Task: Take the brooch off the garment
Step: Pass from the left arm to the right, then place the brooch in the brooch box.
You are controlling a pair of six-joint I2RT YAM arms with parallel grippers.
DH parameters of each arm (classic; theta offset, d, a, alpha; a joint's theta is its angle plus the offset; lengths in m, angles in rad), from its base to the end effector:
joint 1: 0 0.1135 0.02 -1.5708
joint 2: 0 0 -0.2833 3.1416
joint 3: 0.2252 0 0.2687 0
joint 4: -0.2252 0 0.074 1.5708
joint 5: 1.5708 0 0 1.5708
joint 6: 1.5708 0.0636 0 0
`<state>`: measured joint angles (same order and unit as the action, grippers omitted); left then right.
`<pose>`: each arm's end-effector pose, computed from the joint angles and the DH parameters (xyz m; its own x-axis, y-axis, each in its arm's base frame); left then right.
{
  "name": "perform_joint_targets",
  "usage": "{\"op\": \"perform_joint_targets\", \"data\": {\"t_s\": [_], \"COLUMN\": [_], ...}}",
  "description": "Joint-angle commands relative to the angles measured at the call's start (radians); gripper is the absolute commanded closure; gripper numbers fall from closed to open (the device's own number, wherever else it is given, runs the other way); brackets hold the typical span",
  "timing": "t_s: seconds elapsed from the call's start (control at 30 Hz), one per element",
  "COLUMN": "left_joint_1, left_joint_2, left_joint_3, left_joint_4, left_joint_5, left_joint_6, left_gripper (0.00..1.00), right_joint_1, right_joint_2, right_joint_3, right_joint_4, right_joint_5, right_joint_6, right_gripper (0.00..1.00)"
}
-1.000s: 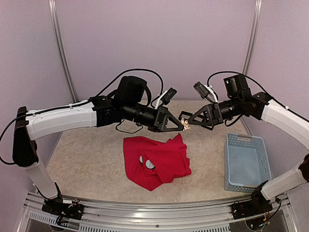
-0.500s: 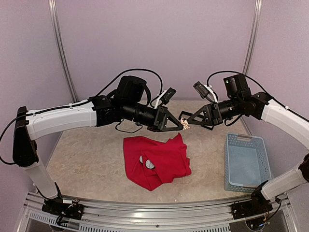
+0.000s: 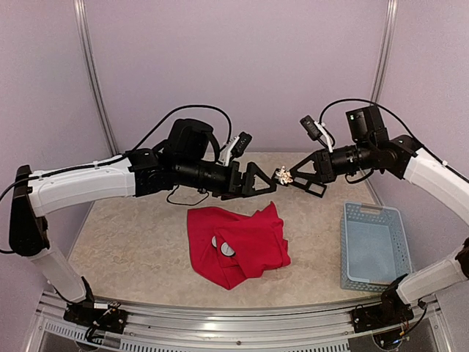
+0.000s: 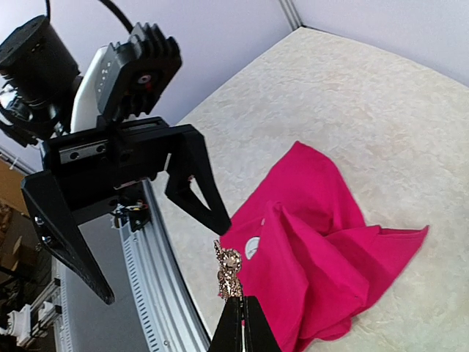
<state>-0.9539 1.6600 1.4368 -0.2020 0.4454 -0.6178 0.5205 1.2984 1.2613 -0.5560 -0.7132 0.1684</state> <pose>0.2285 -0.3696 0.3420 -0.7524 0.1573 -0.6396 0.6469 0.3595 -0.6725 0.2474 0.1898 0.3684 -0.6200 -0.2093 -0.7562 -0.7535 0.4275 0.4995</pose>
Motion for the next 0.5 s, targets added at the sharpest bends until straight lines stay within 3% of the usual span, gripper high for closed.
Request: {"op": "perform_joint_targets", "data": {"t_s": [0.0, 0.23, 0.47], "left_joint_1": [0.018, 0.062, 0.082], "left_joint_2": [-0.14, -0.214, -0.221], "left_joint_3": [-0.078, -0.115, -0.105], "left_joint_4": [0.003, -0.081, -0.16], "left_joint_5": [-0.228, -0.326, -0.388], "left_joint_6": [0.009, -0.023, -0.049], "left_gripper": [0.01, 0.01, 0.01], "right_joint_1": [-0.007, -0.007, -0.013], "right_joint_2": [-0.03, 0.056, 0.186], "right_joint_3": [0.07, 0.146, 0.197], "right_joint_4": [-0.121, -0.269, -0.314], "right_joint_5": [0.282, 0.525, 0.858], "right_joint_6": [-0.106, -0.22, -0.293], "right_gripper": [1.0, 1.0, 1.0]}}
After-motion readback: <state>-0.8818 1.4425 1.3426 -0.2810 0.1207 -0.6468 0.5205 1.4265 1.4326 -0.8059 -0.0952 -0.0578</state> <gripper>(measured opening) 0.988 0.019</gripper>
